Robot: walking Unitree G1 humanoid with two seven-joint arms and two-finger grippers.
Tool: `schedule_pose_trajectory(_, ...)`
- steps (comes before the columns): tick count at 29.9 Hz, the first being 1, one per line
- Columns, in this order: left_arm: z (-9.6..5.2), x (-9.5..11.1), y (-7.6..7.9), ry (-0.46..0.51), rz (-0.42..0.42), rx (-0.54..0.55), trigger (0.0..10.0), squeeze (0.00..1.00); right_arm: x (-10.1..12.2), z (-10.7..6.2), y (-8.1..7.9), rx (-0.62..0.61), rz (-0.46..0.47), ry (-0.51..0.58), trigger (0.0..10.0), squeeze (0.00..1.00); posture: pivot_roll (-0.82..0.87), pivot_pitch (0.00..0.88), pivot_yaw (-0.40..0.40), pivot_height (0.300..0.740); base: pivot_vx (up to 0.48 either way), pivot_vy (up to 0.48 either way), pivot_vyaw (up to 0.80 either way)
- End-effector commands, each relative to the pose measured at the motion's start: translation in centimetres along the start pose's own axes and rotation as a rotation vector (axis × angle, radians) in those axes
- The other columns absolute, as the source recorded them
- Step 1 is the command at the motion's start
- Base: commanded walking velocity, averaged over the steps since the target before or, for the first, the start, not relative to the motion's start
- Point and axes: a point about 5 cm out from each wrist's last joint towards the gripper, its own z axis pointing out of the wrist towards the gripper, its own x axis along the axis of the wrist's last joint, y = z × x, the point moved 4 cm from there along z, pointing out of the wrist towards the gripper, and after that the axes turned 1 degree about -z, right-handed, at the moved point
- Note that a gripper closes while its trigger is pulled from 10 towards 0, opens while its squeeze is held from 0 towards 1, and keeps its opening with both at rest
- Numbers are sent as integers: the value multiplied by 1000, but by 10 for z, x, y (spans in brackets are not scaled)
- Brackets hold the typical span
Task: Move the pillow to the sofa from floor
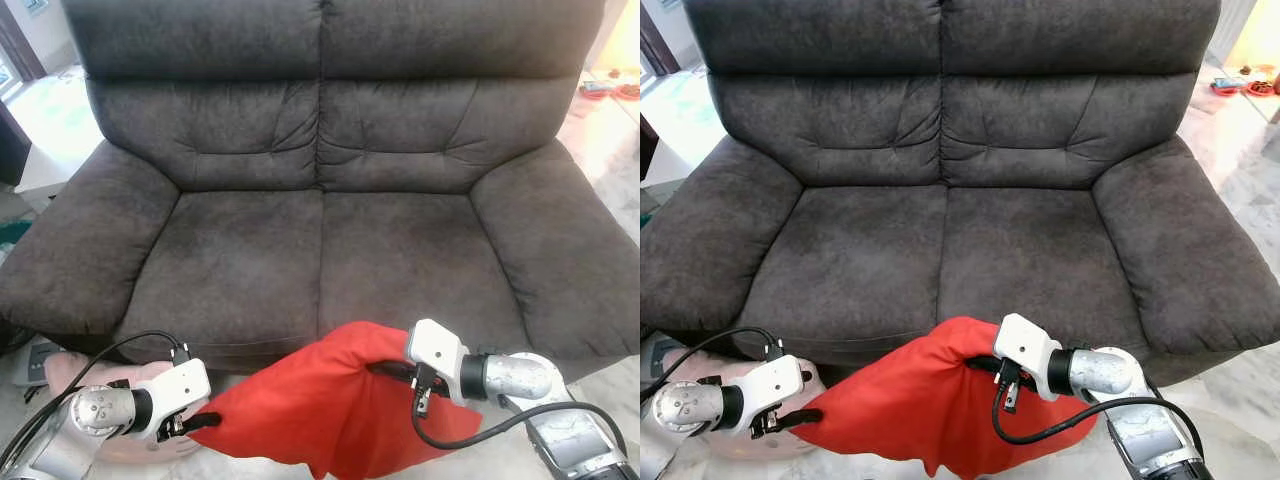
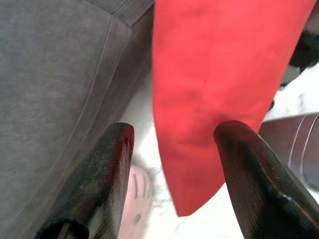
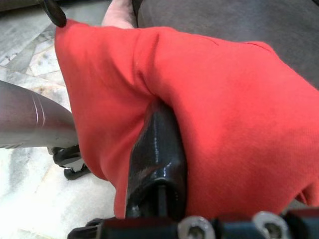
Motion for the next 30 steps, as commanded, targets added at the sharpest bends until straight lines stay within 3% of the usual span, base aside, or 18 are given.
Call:
schedule_pose_trajectory(1,3,-2,6,7,-20,-27,10000,0,33,-2,4,-5,-76,117,10000,0,152,66,4,740,0,0,0)
schedule_pose_trajectory(10,11,-9,21,0,-66,-75,10000,0,38,0,3,3,-77,130,10000,0,148,56,1,740,0,0,0)
schedule_pose_trajectory(14,11,-12,20,-12,-57,-63,10000,0,38,0,2,4,-78,130,10000,0,148,54,2,740,0,0,0)
schedule_pose_trajectory(18,11,-25,11,-70,-6,22,10000,0,39,0,3,4,-81,134,10000,0,144,54,1,740,0,0,0)
schedule_pose_trajectory(21,11,-17,-1,-36,20,98,10000,0,39,-1,2,6,-80,133,10000,0,145,58,-1,740,0,0,0)
schedule_pose_trajectory(30,8,0,-2,42,37,76,10000,0,34,1,0,14,-74,113,10000,0,150,64,-4,740,0,0,0)
